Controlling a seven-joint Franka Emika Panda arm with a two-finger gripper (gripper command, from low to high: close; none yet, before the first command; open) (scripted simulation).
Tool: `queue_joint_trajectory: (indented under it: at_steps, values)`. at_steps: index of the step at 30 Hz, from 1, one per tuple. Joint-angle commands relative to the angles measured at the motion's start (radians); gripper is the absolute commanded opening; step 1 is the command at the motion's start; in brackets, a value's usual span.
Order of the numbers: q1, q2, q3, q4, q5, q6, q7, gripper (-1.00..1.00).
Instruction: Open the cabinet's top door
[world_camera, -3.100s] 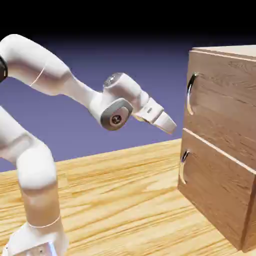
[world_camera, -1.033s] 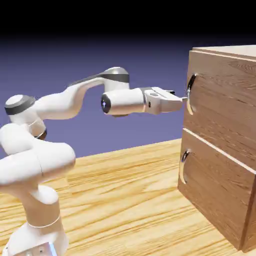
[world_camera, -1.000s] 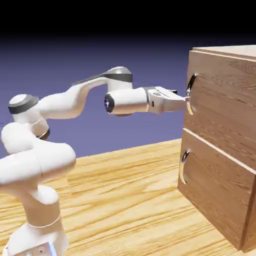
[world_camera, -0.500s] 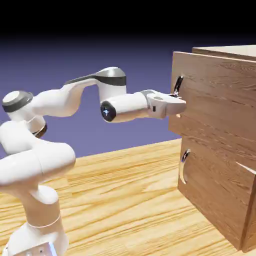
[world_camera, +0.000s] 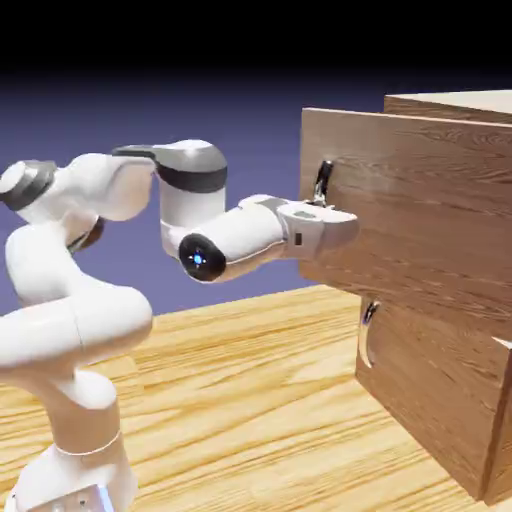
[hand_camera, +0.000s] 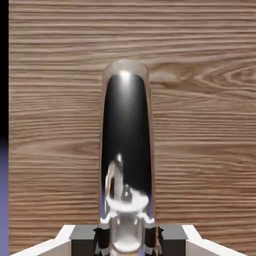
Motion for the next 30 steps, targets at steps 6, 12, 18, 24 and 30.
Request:
queue_joint_trajectory:
  at_steps: [6, 12, 18, 24, 30]
  values:
    - [-0.161, 0.143, -0.087, 0.037, -0.196, -0.260, -0.127, -1.00]
    - [-0.356, 0.354, -0.109, 0.155, -0.451, -0.488, -0.316, -1.00]
    - [-0.503, 0.571, -0.067, 0.317, -0.695, -0.595, -0.498, -1.00]
    - [-0.595, 0.788, -0.002, 0.489, -0.903, -0.614, -0.620, -1.00]
    - [-0.645, 1.006, 0.067, 0.654, -1.071, -0.589, -0.667, -1.00]
